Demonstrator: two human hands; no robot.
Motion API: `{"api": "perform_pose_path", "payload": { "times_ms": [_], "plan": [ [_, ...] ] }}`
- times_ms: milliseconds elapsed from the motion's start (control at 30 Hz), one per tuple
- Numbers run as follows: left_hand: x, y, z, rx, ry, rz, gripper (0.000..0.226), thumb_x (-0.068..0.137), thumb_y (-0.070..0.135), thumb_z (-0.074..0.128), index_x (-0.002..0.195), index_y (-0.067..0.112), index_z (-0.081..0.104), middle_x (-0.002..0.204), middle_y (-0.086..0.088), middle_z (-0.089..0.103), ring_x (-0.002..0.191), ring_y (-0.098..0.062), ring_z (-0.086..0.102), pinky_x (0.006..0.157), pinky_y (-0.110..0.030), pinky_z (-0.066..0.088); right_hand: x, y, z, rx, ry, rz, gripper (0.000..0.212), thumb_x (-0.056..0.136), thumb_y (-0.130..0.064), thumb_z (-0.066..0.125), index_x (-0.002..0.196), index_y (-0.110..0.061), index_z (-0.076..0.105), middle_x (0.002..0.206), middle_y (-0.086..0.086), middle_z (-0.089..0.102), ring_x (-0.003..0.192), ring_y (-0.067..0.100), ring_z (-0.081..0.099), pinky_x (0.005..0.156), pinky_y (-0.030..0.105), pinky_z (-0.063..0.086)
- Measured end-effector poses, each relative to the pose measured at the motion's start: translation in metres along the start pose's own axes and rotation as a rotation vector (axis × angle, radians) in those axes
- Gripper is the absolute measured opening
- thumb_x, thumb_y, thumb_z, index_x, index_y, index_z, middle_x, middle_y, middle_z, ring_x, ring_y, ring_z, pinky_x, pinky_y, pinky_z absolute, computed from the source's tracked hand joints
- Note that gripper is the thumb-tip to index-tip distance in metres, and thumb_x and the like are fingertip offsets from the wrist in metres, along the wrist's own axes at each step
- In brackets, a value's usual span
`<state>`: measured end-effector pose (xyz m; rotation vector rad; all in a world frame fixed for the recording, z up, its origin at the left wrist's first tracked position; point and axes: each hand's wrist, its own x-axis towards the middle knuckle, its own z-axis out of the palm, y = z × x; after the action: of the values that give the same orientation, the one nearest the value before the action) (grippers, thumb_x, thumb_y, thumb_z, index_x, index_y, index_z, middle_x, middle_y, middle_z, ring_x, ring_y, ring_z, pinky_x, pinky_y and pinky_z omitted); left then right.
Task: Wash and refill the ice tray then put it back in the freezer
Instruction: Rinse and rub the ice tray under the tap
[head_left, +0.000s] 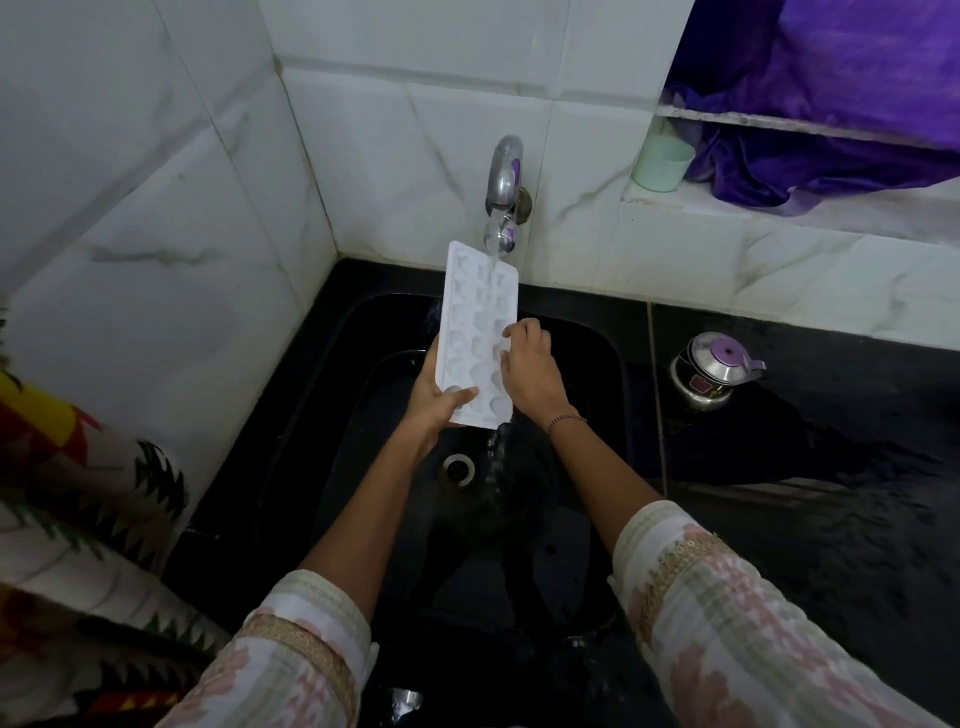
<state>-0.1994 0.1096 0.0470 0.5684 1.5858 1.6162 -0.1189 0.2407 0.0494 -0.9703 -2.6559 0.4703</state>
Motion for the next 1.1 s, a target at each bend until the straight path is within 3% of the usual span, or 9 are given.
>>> {"api": "perform_pose_path", "payload": {
  "times_ms": [200, 367, 467, 733, 833, 933, 1100],
  "plan": [
    [-0.008, -0.007, -0.009, -0.132, 0.067, -0.076, 0.077, 0.078, -0.004, 0.067, 0.141, 0.027, 0.036, 0.129, -0.002, 0.057, 0.115, -0.023, 0.058, 0.091, -0.048, 0.052, 0.005, -0.008, 0.008, -0.021, -0.040, -0.027, 0.037, 0.096, -0.008, 0.043, 0.132, -0.005, 0.044, 0.129, 0.014, 0.040, 0.110, 0.025, 0.045, 0.093, 0.031, 0.046],
    [-0.015, -0.010, -0.017, -0.217, 0.077, -0.115, 0.070, 0.080, -0.003, 0.065, 0.139, 0.024, 0.038, 0.125, -0.004, 0.061, 0.111, -0.024, 0.061, 0.086, -0.046, 0.055, 0.007, -0.020, 0.006, -0.109, -0.088, -0.083, 0.044, 0.091, -0.014, 0.054, 0.134, -0.011, 0.046, 0.124, 0.013, 0.039, 0.107, 0.025, 0.042, 0.082, 0.030, 0.049],
    [-0.018, -0.007, -0.019, -0.255, 0.069, -0.117, 0.065, 0.080, -0.005, 0.064, 0.134, 0.025, 0.042, 0.121, -0.003, 0.063, 0.107, -0.023, 0.064, 0.080, -0.041, 0.057, 0.007, -0.024, 0.003, -0.170, -0.100, -0.100, 0.051, 0.085, -0.015, 0.061, 0.133, -0.019, 0.046, 0.122, 0.011, 0.039, 0.108, 0.026, 0.040, 0.076, 0.028, 0.043],
    [-0.017, -0.006, -0.015, -0.283, 0.064, -0.140, 0.067, 0.080, -0.003, 0.065, 0.136, 0.024, 0.041, 0.123, -0.004, 0.062, 0.109, -0.025, 0.063, 0.077, -0.043, 0.057, 0.005, -0.025, -0.003, -0.255, -0.076, -0.067, 0.056, 0.080, -0.026, 0.068, 0.131, -0.016, 0.046, 0.126, 0.009, 0.038, 0.113, 0.026, 0.038, 0.086, 0.033, 0.043],
    [-0.015, -0.002, -0.013, -0.274, 0.054, -0.158, 0.066, 0.080, -0.002, 0.065, 0.135, 0.026, 0.040, 0.121, -0.001, 0.061, 0.108, -0.023, 0.062, 0.070, -0.039, 0.058, 0.006, -0.022, -0.007, -0.251, -0.076, -0.061, 0.051, 0.083, -0.022, 0.063, 0.131, -0.019, 0.046, 0.125, 0.009, 0.039, 0.113, 0.027, 0.039, 0.084, 0.032, 0.042],
    [-0.013, 0.000, -0.011, -0.271, 0.035, -0.169, 0.066, 0.080, 0.000, 0.066, 0.135, 0.027, 0.041, 0.122, -0.001, 0.061, 0.109, -0.023, 0.061, 0.073, -0.042, 0.057, 0.008, -0.021, -0.011, -0.241, -0.049, -0.057, 0.045, 0.081, -0.018, 0.064, 0.123, -0.018, 0.049, 0.124, 0.010, 0.040, 0.110, 0.027, 0.040, 0.082, 0.034, 0.041],
    [-0.008, 0.008, -0.005, -0.279, 0.024, -0.177, 0.062, 0.081, 0.000, 0.066, 0.130, 0.030, 0.043, 0.120, -0.001, 0.061, 0.108, -0.023, 0.062, 0.075, -0.044, 0.057, 0.012, -0.019, -0.019, -0.230, 0.017, -0.057, 0.056, 0.071, -0.014, 0.073, 0.121, -0.020, 0.048, 0.131, 0.009, 0.039, 0.116, 0.027, 0.038, 0.088, 0.036, 0.040]
  ]
}}
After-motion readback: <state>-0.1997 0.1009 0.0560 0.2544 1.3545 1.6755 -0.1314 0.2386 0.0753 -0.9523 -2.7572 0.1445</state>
